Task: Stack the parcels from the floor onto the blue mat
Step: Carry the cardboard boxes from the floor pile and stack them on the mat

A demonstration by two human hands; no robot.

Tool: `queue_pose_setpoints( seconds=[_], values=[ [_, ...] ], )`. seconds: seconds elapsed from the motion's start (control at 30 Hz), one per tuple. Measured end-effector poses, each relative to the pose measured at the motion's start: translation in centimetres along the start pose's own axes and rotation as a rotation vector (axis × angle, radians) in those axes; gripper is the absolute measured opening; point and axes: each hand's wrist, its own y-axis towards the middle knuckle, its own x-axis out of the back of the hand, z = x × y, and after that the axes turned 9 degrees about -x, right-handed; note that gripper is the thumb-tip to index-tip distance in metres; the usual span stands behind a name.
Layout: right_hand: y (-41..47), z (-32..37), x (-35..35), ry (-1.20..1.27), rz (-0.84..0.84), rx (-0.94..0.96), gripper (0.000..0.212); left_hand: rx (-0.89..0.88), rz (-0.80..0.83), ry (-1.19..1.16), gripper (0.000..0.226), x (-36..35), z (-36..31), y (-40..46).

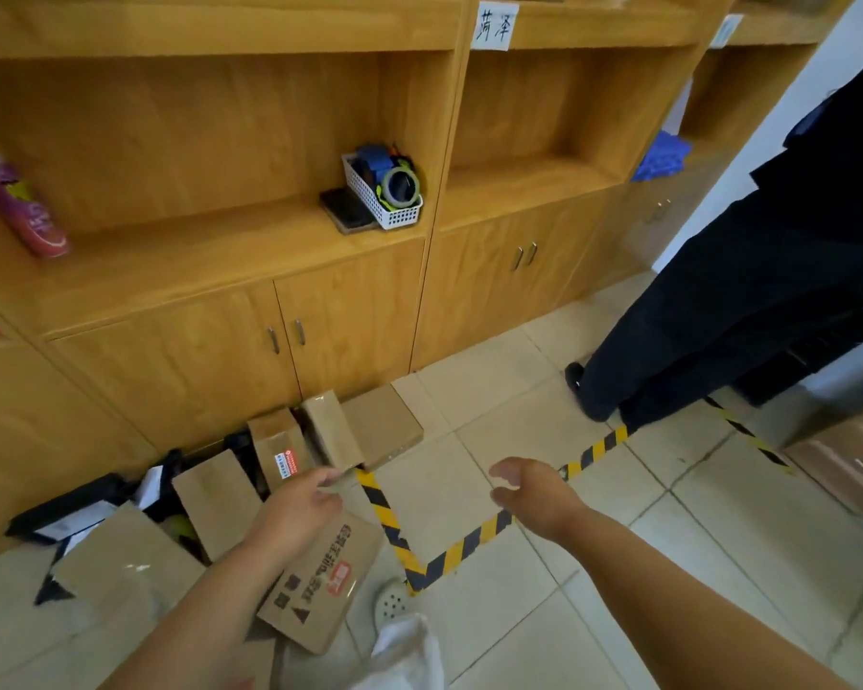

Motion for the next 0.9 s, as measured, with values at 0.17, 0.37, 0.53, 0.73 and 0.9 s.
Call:
queue_pose_setpoints(
  seconds=[0.17,0.37,0.53,0.73,0.9],
  values=[
    [7.8,2.3,4.8,-0.069,0.013,0.037,0.037,0.051,-0.037,-0.035,0.041,0.2,-2.5,7.5],
    [15.9,5.0,9.9,-0.082,0.056,0.079,0.038,0.139,-0.081,-0.129,0.039,2.0,-4.5,15.4],
    [21.9,6.5,12.0,-0.110,0.107,0.101,0.037,0.198,-0.109,-0.123,0.039,2.6,-5.4,19.7],
    [30.1,8.4,13.3,-0.200,0.202,0.174,0.036,0.297,-0.198,-0.159,0.039,1.7,-5.5,24.1],
    [37.4,9.5,13.9,-0.288,0.308,0.242,0.037,0.402,-0.254,-0.140,0.044,-0.6,-6.0,28.2]
  ],
)
